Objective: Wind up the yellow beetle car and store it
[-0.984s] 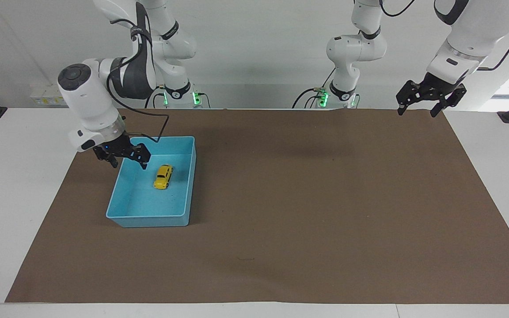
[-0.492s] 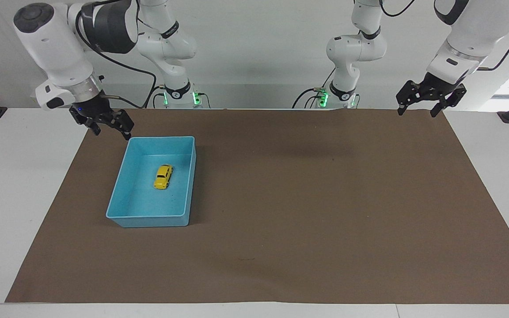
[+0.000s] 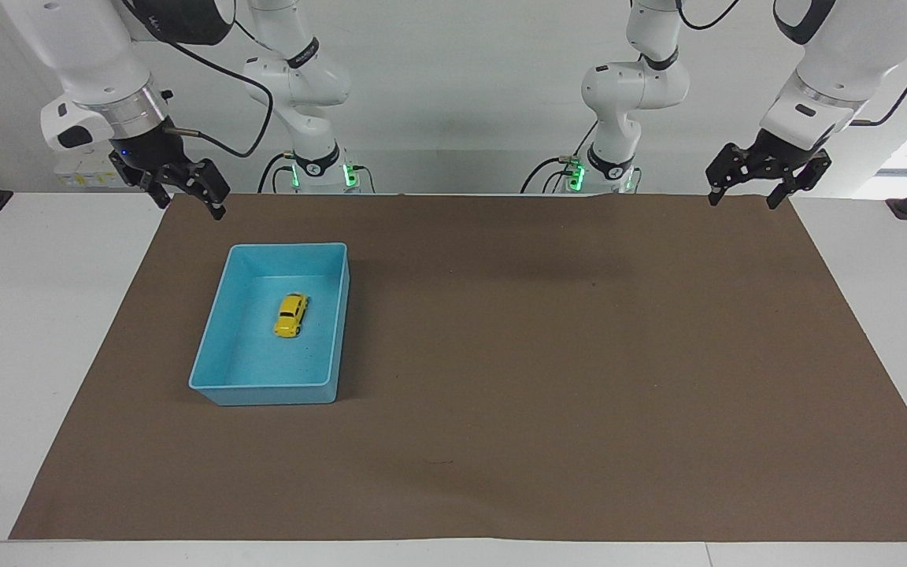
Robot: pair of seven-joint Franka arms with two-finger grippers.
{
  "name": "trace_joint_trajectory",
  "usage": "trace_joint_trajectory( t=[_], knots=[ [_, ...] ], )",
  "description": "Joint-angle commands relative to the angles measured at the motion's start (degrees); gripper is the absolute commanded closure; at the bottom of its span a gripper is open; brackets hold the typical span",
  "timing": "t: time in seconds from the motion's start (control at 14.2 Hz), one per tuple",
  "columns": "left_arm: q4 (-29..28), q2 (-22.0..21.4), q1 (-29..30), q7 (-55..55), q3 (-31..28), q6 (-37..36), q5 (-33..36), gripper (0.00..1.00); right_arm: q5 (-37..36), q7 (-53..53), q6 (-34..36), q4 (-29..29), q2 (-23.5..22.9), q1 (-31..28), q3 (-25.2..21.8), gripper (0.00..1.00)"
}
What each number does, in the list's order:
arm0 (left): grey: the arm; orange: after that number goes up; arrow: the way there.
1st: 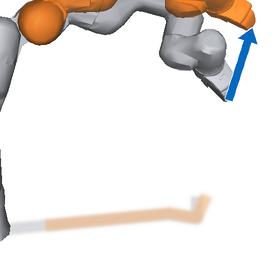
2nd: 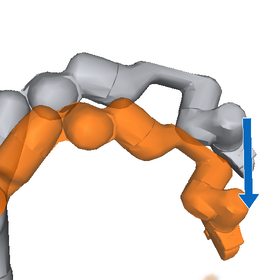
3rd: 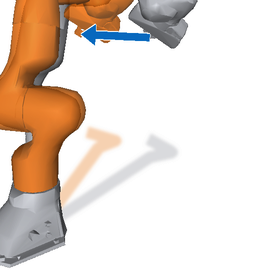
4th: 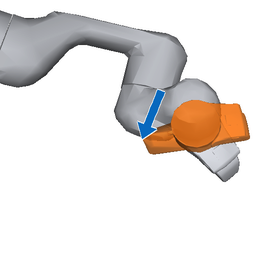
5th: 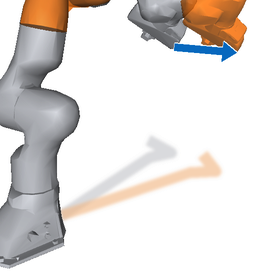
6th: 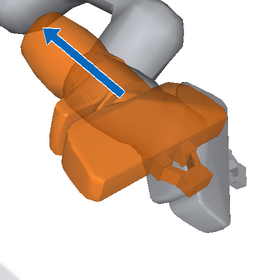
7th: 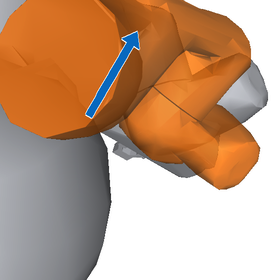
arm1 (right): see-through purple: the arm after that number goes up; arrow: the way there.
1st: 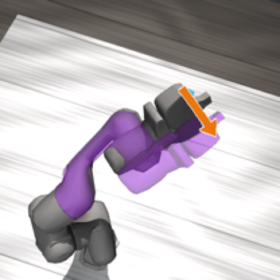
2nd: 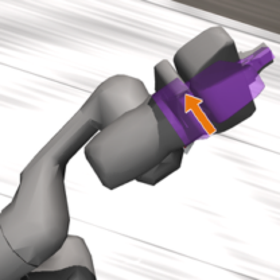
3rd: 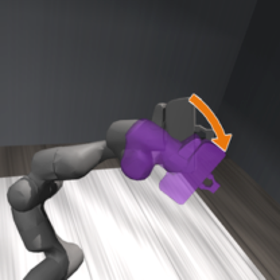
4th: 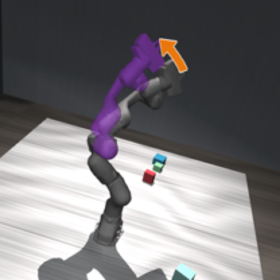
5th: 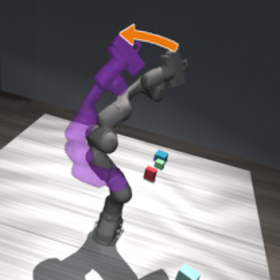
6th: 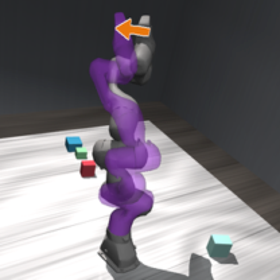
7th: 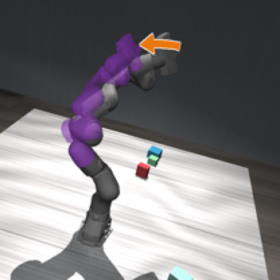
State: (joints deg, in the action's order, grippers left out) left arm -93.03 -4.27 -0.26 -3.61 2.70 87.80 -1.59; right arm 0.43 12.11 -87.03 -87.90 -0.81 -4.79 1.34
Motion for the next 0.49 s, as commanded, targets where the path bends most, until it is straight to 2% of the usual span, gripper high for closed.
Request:
trace_joint_trajectory(
  t=[0.0, 0.42],
  knots=[
    [-0.4, -0.7, 1.0, 0.1, 0.6, -0.6, 0.8, 0.0, 0.7, 1.2, 0.6, 1.1, -0.8, -0.5, 0.4, 0.0],
    [-0.4, -0.7, 1.0, 0.1, 0.7, -0.6, 0.8, 0.0, -0.2, -0.7, -0.1, 1.1, -0.9, -0.1, 0.4, 0.0]
  ],
)
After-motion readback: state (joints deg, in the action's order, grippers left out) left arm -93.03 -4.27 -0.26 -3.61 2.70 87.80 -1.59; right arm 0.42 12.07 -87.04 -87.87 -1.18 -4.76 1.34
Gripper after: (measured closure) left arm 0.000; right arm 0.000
